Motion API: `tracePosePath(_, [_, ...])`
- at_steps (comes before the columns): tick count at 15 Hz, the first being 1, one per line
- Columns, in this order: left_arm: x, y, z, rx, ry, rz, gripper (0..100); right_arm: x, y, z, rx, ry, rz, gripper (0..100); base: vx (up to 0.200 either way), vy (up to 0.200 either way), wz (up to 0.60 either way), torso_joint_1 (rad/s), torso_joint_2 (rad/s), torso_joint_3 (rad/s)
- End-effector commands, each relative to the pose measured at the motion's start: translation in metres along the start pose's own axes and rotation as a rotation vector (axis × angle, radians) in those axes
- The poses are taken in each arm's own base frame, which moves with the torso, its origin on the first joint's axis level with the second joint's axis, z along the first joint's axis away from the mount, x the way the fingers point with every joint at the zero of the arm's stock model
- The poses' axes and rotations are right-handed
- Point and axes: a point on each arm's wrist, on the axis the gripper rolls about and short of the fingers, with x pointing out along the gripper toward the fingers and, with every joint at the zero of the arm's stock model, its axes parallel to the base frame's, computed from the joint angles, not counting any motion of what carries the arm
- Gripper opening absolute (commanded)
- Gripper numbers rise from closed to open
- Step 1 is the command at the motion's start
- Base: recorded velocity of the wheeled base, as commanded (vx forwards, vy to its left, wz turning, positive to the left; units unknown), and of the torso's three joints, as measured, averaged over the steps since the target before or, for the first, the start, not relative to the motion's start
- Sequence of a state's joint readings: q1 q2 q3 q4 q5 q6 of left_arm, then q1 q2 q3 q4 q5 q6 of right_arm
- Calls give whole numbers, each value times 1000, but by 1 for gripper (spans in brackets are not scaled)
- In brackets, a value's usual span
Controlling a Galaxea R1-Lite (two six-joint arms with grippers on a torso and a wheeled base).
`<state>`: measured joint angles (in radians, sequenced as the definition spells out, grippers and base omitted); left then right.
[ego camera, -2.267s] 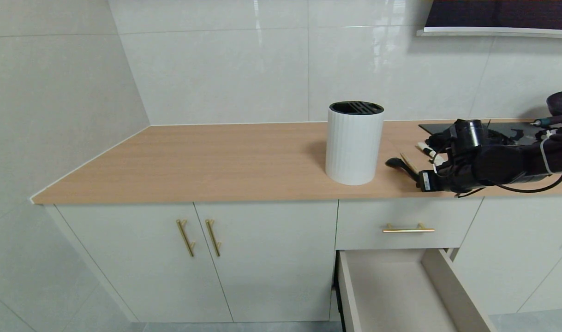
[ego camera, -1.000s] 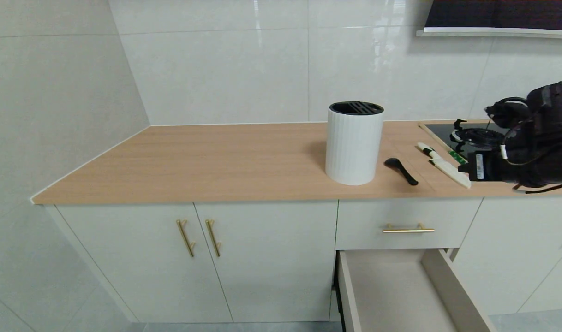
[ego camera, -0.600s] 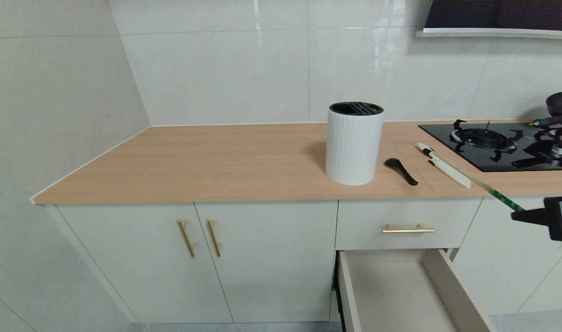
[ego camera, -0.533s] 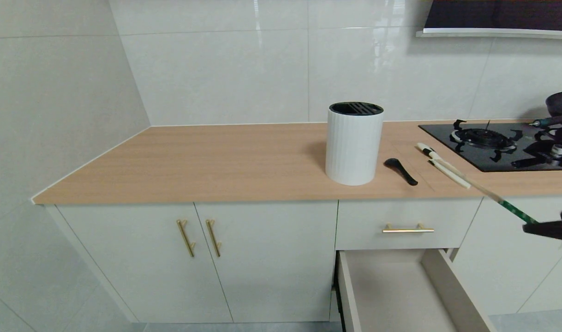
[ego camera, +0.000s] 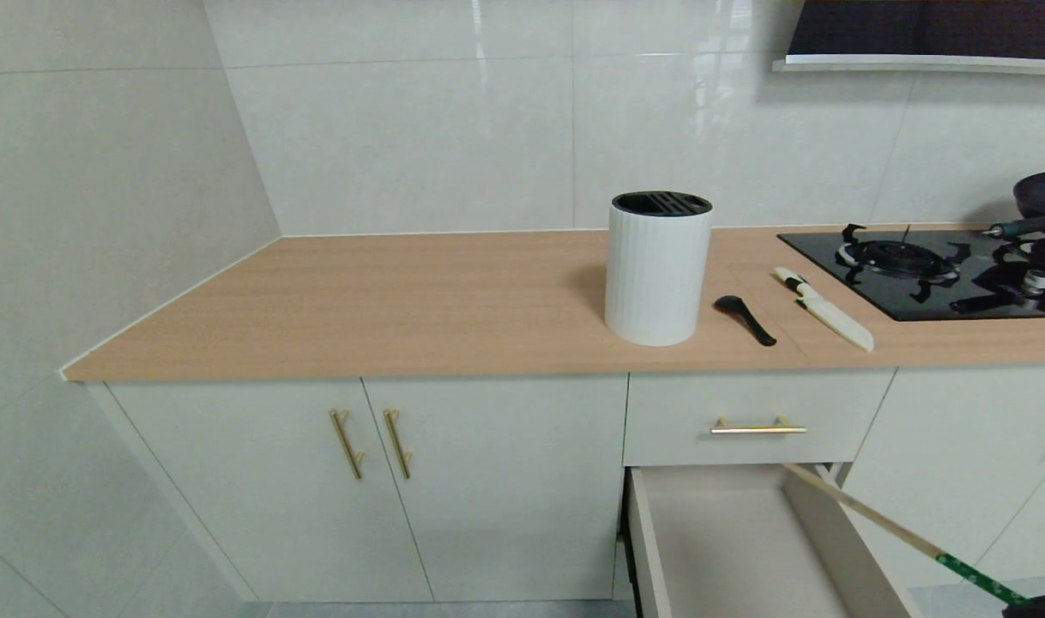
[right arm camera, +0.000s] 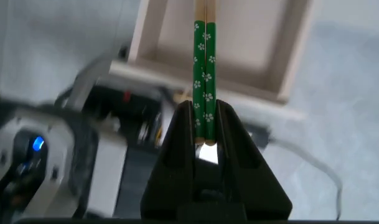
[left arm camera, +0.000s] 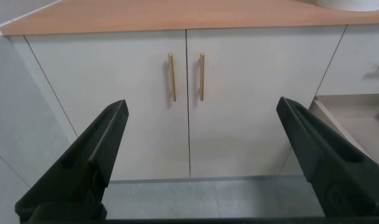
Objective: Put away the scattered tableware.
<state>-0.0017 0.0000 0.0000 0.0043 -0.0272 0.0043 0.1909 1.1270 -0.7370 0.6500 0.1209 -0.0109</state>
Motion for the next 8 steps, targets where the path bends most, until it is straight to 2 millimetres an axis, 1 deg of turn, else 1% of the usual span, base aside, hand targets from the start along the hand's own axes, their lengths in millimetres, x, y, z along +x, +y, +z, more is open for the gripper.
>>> tracePosePath(1, [0,0,0,0,0,0,100,48,-4,14,32,243,55,0,0,0,0,0,0,0])
tracePosePath(2, [0,0,0,0,0,0,100,63,-5,18,38,310,59,0,0,0,0,0,0,0])
tracePosePath(3, [0,0,0,0,0,0,100,74,-7,21,46,351,58,0,0,0,0,0,0,0])
tracePosePath(4, [0,0,0,0,0,0,100,95,-7,27,40,391,63,0,0,0,0,0,0,0])
tracePosePath(6, [0,0,0,0,0,0,100,117,-8,34,49,374,61,0,0,0,0,0,0,0])
tracePosePath(7, [0,0,0,0,0,0,100,127,-5,39,71,360,61,0,0,0,0,0,0,0])
tracePosePath(8, [0,0,0,0,0,0,100,140,4,42,89,360,59,0,0,0,0,0,0,0])
